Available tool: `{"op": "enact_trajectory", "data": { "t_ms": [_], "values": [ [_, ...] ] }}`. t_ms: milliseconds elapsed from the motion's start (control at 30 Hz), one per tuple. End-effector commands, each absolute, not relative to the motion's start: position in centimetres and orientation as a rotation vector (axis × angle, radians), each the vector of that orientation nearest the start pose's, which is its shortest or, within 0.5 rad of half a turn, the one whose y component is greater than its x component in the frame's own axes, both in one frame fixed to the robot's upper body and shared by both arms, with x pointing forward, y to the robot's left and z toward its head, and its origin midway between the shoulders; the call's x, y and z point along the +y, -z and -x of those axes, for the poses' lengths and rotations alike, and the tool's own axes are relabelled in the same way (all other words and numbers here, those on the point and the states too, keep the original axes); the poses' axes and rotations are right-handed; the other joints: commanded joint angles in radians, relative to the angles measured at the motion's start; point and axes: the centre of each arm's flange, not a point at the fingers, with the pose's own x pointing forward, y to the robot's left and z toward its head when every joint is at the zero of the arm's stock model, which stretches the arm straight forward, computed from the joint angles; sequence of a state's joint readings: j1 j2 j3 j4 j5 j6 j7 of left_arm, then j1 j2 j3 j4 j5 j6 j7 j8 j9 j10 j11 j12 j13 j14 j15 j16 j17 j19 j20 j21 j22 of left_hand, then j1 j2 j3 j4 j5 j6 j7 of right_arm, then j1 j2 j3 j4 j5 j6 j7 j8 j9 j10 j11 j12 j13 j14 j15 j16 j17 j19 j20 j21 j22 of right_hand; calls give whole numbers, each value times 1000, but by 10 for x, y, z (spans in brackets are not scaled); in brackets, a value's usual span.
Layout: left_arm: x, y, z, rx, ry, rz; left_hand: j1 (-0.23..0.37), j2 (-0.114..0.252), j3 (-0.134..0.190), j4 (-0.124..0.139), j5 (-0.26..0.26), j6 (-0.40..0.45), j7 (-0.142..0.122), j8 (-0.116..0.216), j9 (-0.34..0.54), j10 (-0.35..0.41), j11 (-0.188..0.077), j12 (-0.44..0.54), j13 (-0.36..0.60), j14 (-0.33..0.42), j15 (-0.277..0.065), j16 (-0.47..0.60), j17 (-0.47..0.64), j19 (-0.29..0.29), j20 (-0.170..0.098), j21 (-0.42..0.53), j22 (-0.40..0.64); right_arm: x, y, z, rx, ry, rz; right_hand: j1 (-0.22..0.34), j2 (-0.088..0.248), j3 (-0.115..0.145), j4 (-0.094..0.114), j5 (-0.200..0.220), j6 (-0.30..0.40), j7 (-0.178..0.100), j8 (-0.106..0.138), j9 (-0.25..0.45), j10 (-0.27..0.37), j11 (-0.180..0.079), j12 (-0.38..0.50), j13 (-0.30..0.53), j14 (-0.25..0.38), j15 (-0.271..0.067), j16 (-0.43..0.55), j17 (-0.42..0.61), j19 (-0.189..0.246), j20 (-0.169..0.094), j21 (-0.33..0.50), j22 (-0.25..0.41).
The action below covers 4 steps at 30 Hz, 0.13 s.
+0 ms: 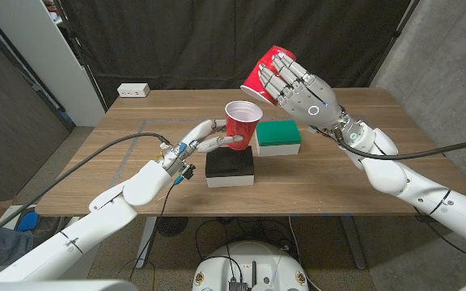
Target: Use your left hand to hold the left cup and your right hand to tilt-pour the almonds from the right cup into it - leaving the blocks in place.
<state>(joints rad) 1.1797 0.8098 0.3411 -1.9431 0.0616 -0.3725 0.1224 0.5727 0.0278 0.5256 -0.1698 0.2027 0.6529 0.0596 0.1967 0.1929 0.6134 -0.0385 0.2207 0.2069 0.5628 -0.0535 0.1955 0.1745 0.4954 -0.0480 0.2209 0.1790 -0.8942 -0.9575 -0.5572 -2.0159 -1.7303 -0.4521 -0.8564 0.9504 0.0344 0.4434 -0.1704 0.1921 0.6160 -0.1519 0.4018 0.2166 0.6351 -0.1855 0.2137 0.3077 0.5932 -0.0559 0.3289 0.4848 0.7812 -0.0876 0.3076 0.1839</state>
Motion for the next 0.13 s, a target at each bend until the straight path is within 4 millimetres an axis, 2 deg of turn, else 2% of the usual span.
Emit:
{"op": "enact_trajectory", "data": {
  "t_ms": [33,133],
  "values": [
    [194,26,-485,-985,363,-755,0,2,6,1,5,7,-2,6,3,5,0,0,2,11,-53,-5,3,7,-5,-6,4,-181,-74,-414,2160,-1398,-2072,4,3,7,5,0,6,-6,4,3,1,0,-2,3,7,-152,-2,3,-6,-66,1,5],
    [193,26,-487,-986,366,-750,0,2,6,1,4,6,-2,5,3,7,-1,1,2,10,-54,-5,3,7,-5,-6,4,-179,-70,-413,2166,-1397,-2081,3,4,7,7,-1,4,-5,4,3,2,0,-2,3,9,-152,-2,3,-5,-66,2,5]
  ]
}}
